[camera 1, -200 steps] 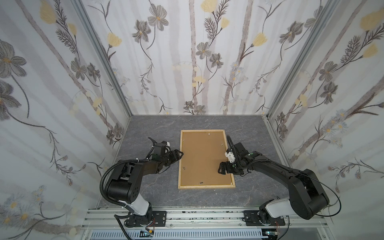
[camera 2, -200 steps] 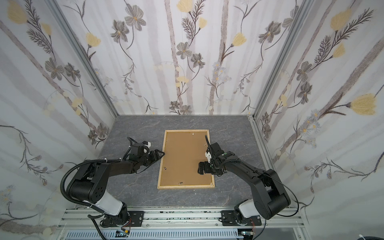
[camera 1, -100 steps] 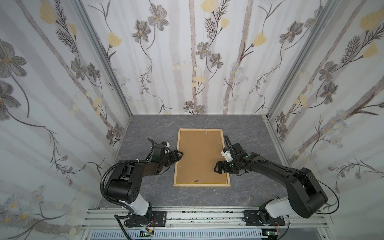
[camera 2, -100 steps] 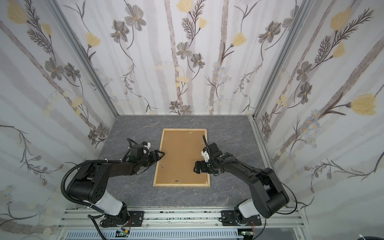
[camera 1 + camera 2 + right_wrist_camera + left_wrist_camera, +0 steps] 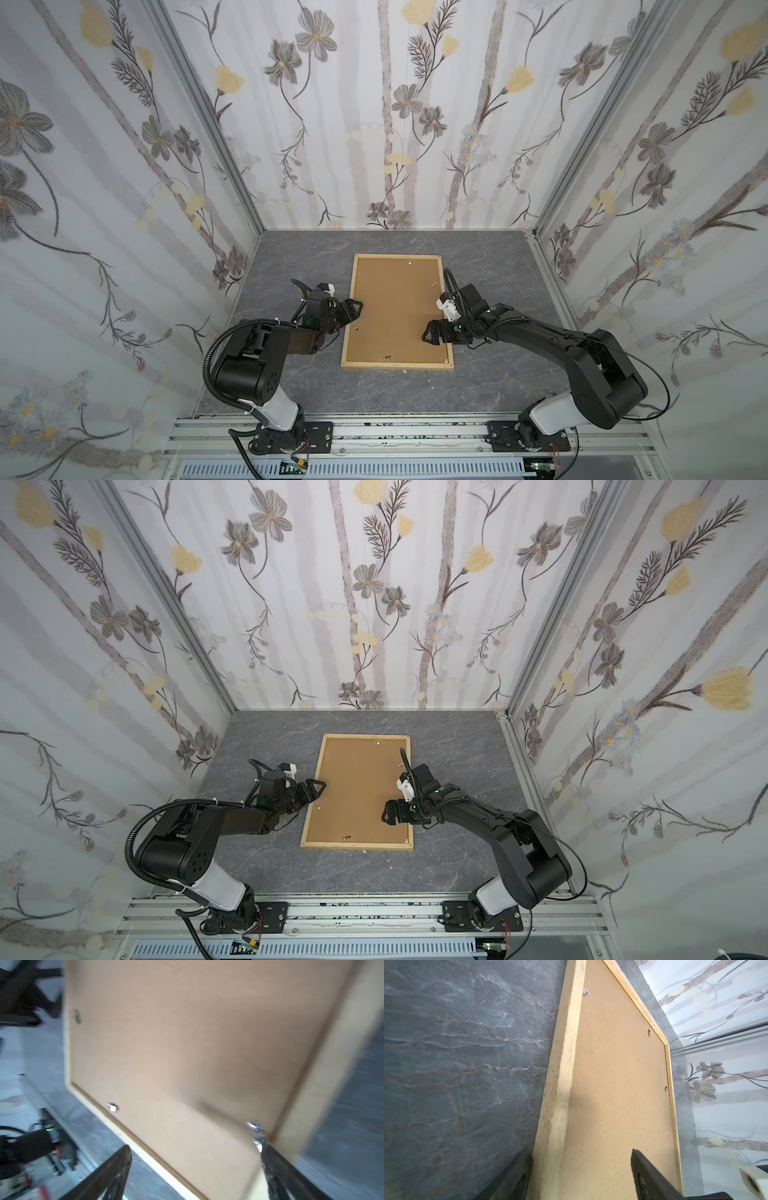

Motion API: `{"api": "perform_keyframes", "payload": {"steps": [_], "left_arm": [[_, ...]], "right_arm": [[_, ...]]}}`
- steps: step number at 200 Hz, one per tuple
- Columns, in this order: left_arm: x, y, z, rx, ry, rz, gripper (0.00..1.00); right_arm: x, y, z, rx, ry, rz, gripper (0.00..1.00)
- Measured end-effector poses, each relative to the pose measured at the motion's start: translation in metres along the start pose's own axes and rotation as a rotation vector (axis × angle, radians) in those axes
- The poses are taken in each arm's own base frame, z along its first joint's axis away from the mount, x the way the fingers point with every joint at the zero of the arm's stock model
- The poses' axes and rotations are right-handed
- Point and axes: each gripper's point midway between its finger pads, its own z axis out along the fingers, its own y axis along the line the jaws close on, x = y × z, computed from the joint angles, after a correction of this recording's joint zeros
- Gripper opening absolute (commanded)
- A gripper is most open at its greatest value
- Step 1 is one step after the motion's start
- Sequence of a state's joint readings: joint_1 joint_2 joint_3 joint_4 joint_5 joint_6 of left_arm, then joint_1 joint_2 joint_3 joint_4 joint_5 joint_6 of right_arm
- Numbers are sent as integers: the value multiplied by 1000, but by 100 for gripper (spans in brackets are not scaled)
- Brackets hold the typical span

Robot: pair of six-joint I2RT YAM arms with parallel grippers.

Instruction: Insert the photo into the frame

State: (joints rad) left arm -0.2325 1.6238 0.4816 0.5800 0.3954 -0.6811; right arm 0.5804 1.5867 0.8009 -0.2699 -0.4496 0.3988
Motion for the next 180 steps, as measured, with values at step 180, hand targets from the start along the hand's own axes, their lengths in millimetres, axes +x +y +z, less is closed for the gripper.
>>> {"api": "perform_keyframes", "payload": {"steps": [180], "left_arm": [[15, -6, -10, 51, 93, -47, 78]], "right_arm": [[-23, -3, -54, 206, -40, -19, 93]]}}
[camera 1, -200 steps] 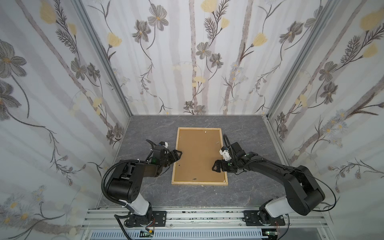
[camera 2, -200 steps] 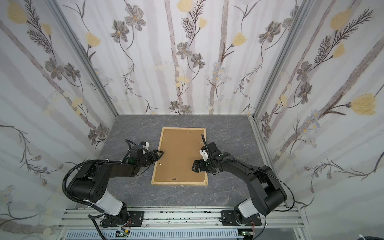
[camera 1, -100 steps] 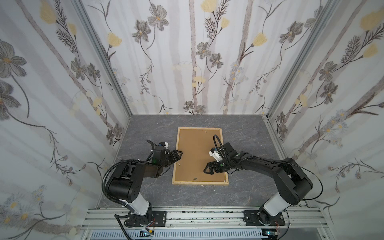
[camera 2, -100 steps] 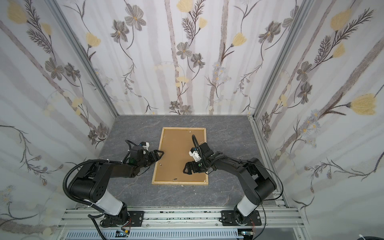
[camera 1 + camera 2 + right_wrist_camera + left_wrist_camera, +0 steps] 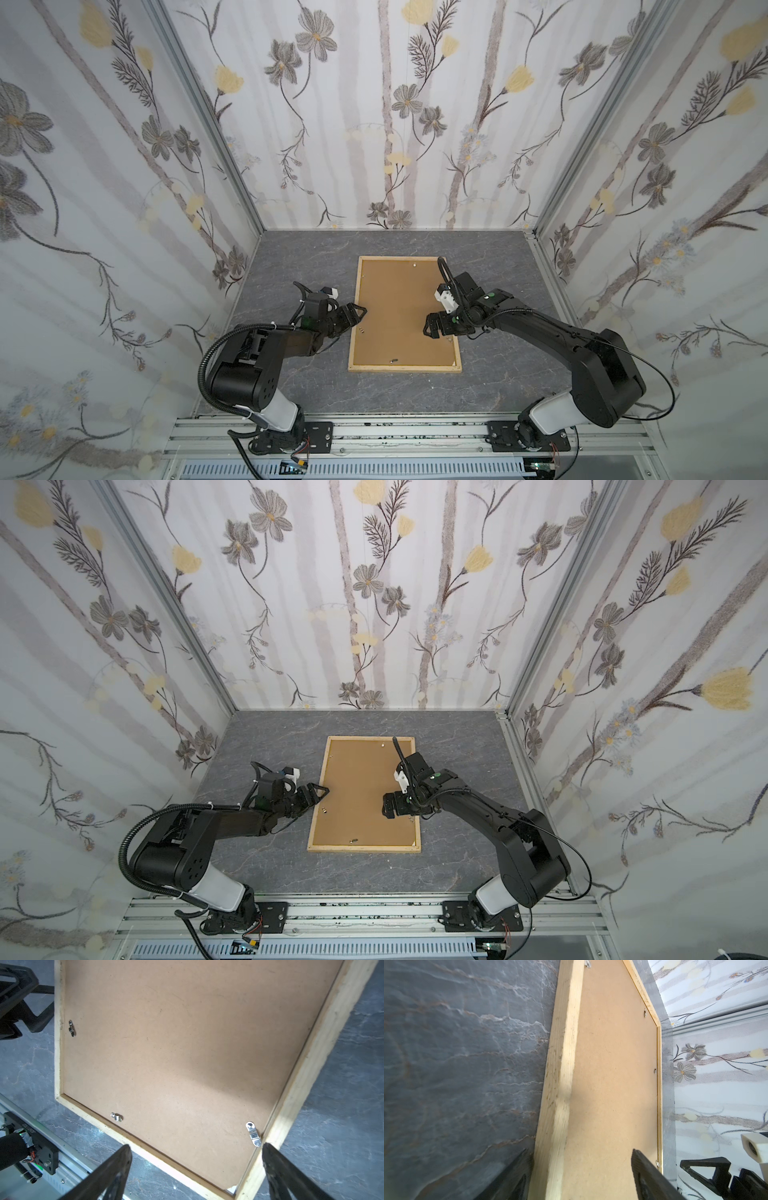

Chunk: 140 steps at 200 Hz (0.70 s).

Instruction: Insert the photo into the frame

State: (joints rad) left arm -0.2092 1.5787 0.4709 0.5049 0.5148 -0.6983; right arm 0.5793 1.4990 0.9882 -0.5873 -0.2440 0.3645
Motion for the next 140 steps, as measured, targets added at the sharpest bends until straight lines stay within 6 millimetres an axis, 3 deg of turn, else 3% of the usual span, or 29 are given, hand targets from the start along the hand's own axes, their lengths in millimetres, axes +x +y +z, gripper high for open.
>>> {"api": "perform_keyframes", "payload": {"steps": [19, 59, 140], "left_arm": [[0, 0, 0, 0, 2, -1, 78], [0, 1, 0, -2, 3, 0, 78], [2, 2, 0, -5, 6, -2, 78]], "right_arm": [[11, -9, 4, 24, 26, 5, 86], [28, -19, 15, 45, 77, 20, 83], [40, -27, 32, 90, 111, 25, 79]]}}
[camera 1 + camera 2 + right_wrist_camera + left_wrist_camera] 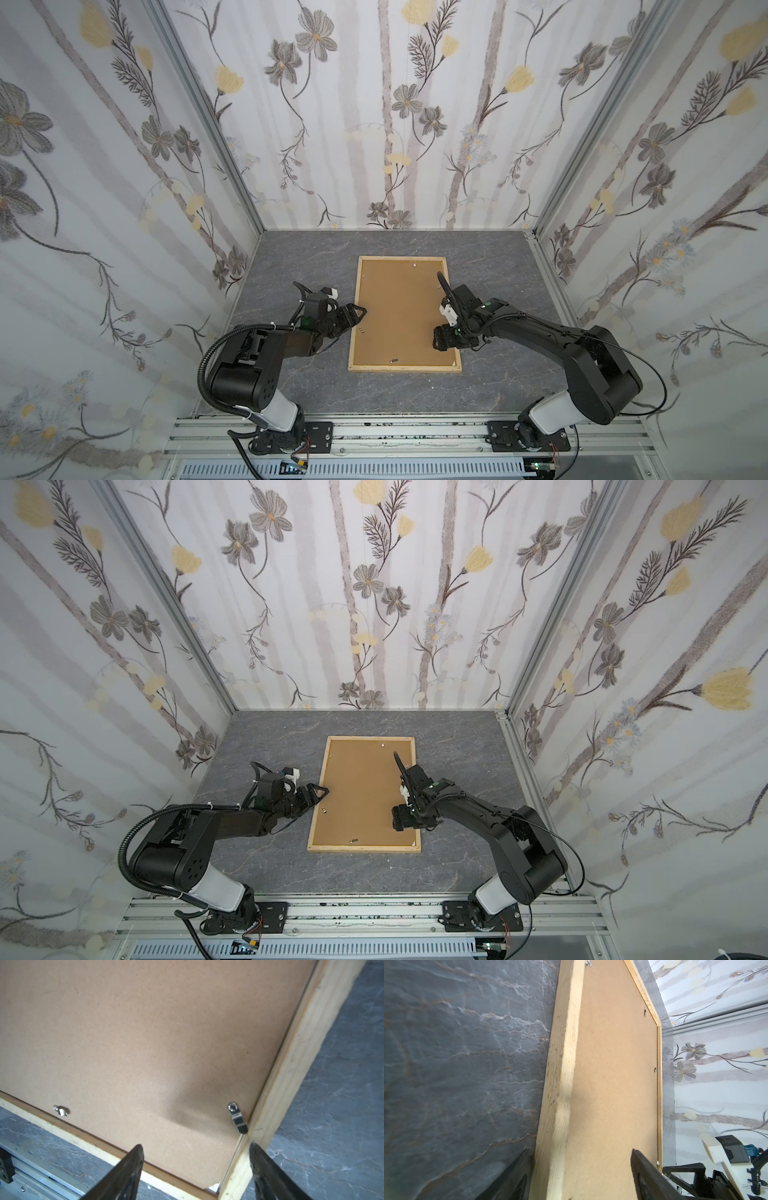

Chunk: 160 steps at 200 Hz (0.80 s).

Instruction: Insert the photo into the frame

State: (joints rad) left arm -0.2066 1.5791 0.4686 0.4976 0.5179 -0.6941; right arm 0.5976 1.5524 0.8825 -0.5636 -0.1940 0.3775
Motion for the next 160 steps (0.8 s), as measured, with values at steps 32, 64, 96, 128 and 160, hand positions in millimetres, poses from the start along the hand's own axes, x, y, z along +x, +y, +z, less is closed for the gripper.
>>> {"api": "perform_keyframes", "payload": {"steps": [32, 64, 96, 128, 160], "left_arm": [[1, 0, 0, 0, 1, 3, 78], [1, 0, 0, 2, -1, 5, 78], [2, 1, -1, 3, -2, 7, 77], [2, 1, -1, 5, -2, 7, 78], [1, 2, -1, 7, -3, 5, 78]], "right_arm": [[-2, 1, 0, 17, -1, -3, 79], [-6, 5, -5, 31, 6, -11, 80], [-24, 17, -10, 5, -41, -32, 80], [-21, 15, 7, 29, 1, -43, 80], [-25, 13, 12, 62, -14, -55, 79]]}}
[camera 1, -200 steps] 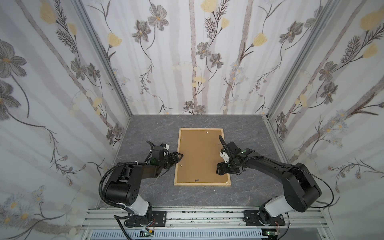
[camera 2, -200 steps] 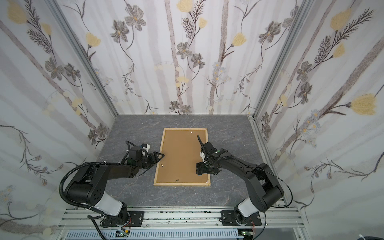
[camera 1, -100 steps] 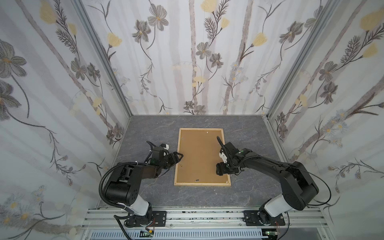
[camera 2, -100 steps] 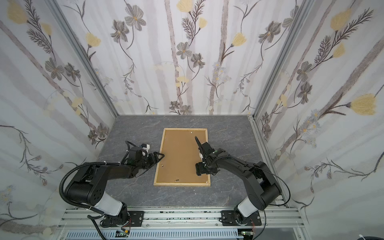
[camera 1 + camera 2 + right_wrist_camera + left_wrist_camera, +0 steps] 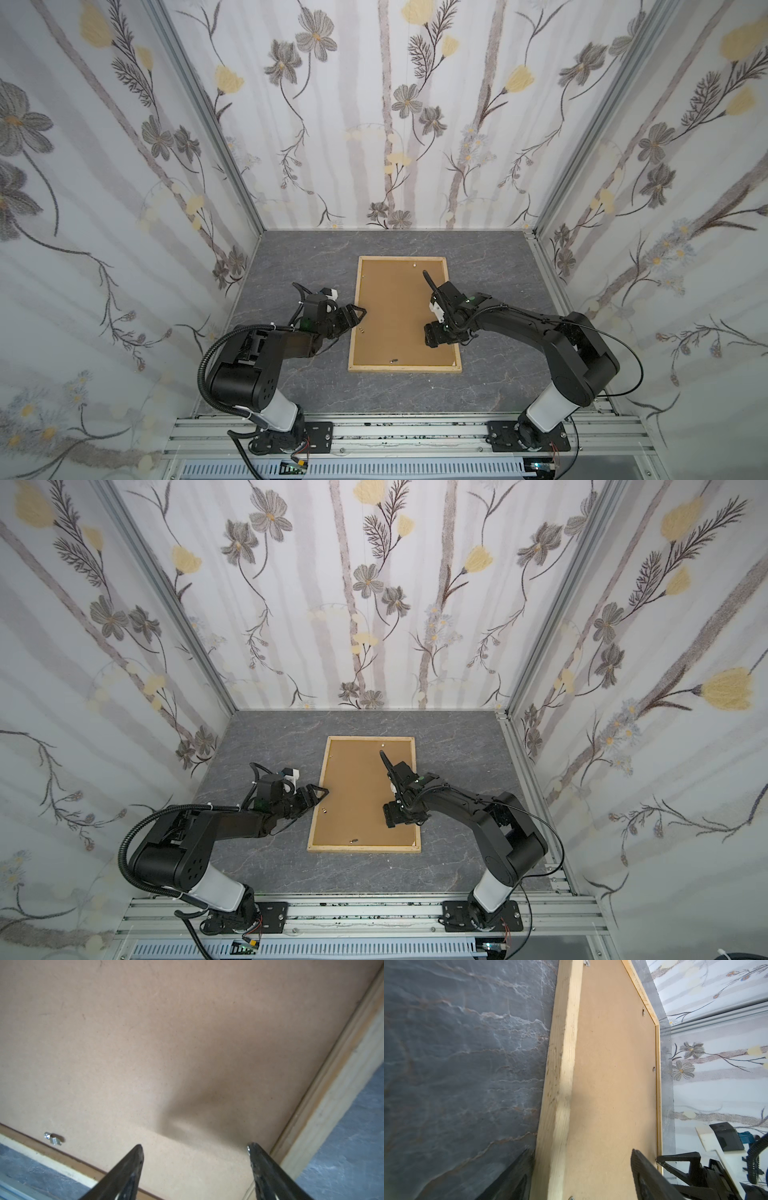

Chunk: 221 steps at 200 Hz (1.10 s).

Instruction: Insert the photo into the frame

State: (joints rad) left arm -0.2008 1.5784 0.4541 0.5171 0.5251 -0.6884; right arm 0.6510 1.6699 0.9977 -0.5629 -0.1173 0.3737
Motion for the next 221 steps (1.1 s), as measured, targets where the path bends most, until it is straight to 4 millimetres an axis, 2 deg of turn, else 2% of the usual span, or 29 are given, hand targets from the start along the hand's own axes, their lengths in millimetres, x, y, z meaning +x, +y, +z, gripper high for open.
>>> {"api": "perform_keyframes", "payload": {"steps": [74, 108, 158, 221], "left_arm": [[-1, 1, -1, 16, 6, -9, 77], [-3, 4, -4, 14, -3, -16, 78], [-4, 6, -5, 19, -11, -16, 78], [-6, 6, -3, 26, -19, -10, 77]], "right_arm": [[0, -6, 4, 88, -20, -18, 78], [5, -4, -5, 86, -10, -10, 79], [-3, 11, -21, 36, -52, -19, 80], [6, 8, -7, 56, 3, -11, 79]]}}
